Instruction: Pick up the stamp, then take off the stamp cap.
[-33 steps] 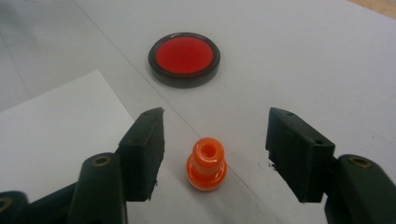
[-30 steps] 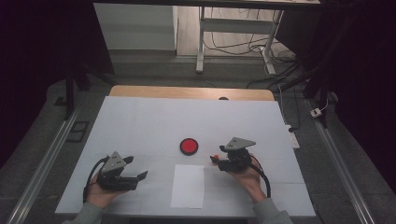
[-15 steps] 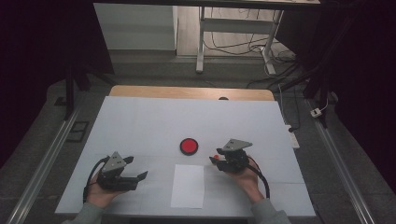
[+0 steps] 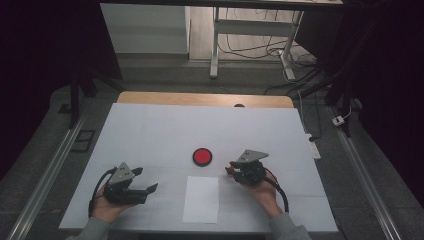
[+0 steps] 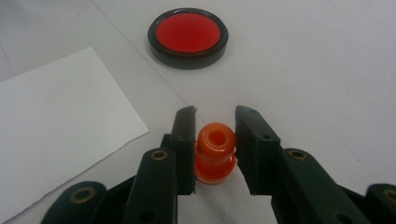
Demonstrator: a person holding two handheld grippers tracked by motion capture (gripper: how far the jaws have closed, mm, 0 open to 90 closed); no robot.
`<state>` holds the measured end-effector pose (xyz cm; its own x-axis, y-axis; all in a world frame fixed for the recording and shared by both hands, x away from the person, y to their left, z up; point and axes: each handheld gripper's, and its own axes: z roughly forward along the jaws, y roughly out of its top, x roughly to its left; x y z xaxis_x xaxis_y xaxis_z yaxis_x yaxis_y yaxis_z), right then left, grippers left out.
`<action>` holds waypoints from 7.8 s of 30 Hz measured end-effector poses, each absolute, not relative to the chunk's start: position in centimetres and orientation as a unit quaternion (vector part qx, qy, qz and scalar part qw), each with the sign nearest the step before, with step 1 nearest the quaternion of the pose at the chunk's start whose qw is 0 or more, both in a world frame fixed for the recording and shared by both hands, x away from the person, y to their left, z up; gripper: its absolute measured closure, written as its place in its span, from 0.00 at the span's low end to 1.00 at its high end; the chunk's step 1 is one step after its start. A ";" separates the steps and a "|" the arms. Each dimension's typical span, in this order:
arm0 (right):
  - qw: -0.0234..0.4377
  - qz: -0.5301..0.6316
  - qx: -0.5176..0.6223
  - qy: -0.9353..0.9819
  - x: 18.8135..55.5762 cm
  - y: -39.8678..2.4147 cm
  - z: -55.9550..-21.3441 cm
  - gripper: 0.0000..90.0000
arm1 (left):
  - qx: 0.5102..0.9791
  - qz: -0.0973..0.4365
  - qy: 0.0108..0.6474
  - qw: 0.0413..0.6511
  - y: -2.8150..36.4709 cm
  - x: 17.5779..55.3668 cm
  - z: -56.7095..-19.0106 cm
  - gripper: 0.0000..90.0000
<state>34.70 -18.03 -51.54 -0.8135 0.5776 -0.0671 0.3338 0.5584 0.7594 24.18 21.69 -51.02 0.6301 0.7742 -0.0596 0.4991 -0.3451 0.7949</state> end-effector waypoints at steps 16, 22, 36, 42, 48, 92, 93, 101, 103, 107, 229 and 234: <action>0.155 0.407 0.264 0.860 34.6 -18.3 -51.4 0.80 | 0.802 0.168 0.396 0.414 21.8 24.2 -51.0 0.23; 0.158 0.416 0.266 0.855 34.5 -18.6 -51.0 0.80 | 0.802 0.168 0.397 0.413 21.8 24.2 -51.0 0.23; 0.155 0.464 0.264 0.831 33.6 -18.9 -49.4 0.80 | 0.803 0.169 0.397 0.411 21.7 24.2 -51.1 0.23; 0.150 0.481 0.260 0.824 33.2 -19.1 -48.7 0.80 | 0.801 0.171 0.399 0.413 21.8 24.2 -51.0 0.23; 0.145 0.498 0.257 0.815 32.9 -19.2 -48.2 0.80 | 0.801 0.170 0.399 0.412 21.7 24.2 -51.1 0.23; 0.101 0.539 0.198 0.812 29.9 -15.4 -45.8 0.80 | 0.805 0.171 0.394 0.409 21.4 24.1 -51.1 0.23; 0.099 0.541 0.196 0.812 29.8 -15.1 -45.8 0.80 | 0.806 0.171 0.394 0.409 21.4 24.1 -51.1 0.23; 0.096 0.537 0.186 0.817 29.4 -14.4 -46.0 0.80 | 0.806 0.171 0.393 0.408 21.3 24.2 -51.1 0.23; 0.096 0.536 0.186 0.818 29.4 -14.3 -46.1 0.80 | 0.806 0.171 0.394 0.408 21.4 24.2 -51.1 0.23; 0.097 0.537 0.188 0.817 29.4 -14.4 -46.1 0.80 | 0.806 0.172 0.393 0.408 21.3 24.1 -51.1 0.23; 0.100 0.540 0.201 0.811 29.5 -14.1 -46.9 0.80 | 0.857 0.139 0.251 0.428 8.3 27.5 -48.7 0.32; 0.099 0.542 0.201 0.810 29.6 -14.1 -47.0 0.80 | 0.859 0.141 0.250 0.423 7.9 27.7 -48.9 0.33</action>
<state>29.60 -14.11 -46.96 -0.8994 0.4335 0.0570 0.2184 0.3325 0.9175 27.65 7.92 -48.87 0.8352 0.5491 0.0311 0.3103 -0.5172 0.7976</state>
